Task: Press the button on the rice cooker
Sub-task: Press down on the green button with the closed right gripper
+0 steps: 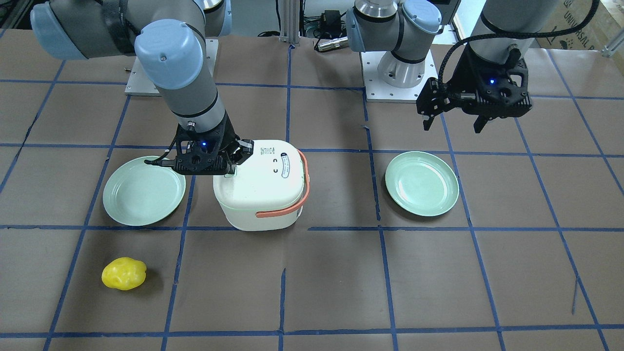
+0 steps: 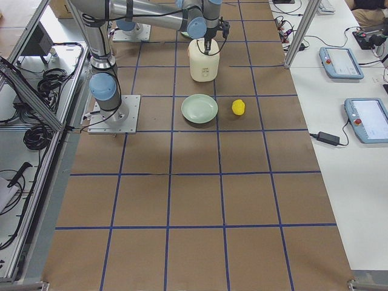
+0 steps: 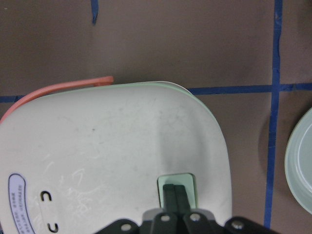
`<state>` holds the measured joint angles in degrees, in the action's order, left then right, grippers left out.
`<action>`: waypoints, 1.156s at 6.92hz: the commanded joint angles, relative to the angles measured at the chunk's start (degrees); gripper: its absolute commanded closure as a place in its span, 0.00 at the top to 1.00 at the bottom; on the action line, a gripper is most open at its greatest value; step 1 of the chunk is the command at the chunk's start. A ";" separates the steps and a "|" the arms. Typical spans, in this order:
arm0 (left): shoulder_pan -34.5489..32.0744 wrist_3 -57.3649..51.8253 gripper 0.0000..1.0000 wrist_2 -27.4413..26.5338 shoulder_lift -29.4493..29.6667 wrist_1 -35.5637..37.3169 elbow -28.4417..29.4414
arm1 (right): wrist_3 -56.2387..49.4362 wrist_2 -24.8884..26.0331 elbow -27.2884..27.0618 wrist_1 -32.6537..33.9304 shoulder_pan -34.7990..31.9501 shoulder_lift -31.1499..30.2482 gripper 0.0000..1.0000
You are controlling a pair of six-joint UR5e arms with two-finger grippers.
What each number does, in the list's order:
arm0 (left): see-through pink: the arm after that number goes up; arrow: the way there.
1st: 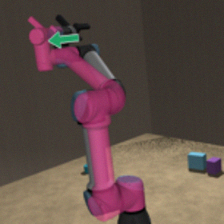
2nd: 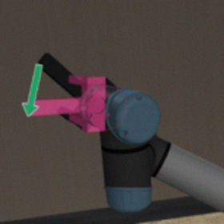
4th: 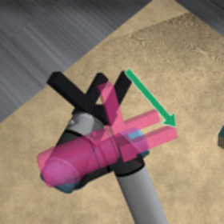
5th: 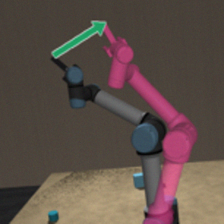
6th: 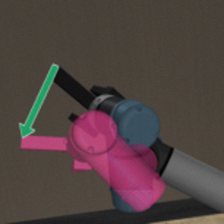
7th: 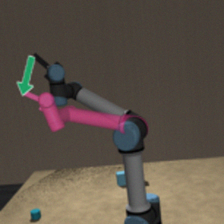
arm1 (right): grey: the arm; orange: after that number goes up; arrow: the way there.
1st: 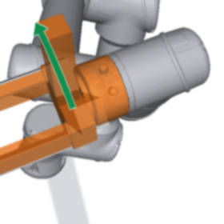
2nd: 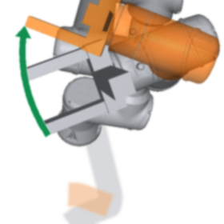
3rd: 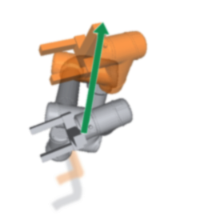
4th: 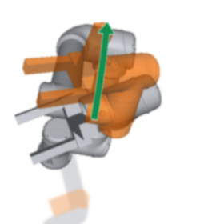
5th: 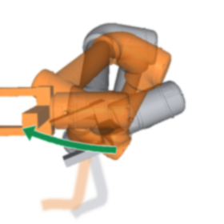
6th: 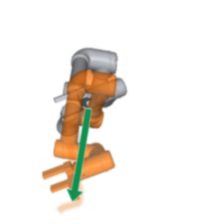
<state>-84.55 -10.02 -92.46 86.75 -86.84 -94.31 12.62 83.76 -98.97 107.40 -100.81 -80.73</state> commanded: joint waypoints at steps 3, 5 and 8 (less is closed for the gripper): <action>0.00 0.00 1.00 0.00 0.00 0.00 0.00 | -0.05 -0.18 0.00 0.00 0.00 0.22 0.04; 0.00 0.00 1.00 0.00 0.00 0.00 0.00 | 0.04 0.17 0.79 0.00 0.00 0.22 0.05; 0.00 0.00 1.00 0.00 0.00 0.00 0.00 | 0.04 -0.09 5.60 -0.96 0.26 -0.48 0.21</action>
<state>-84.55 -10.02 -92.46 86.75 -86.83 -94.31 12.63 83.66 -95.85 107.12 -100.68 -81.09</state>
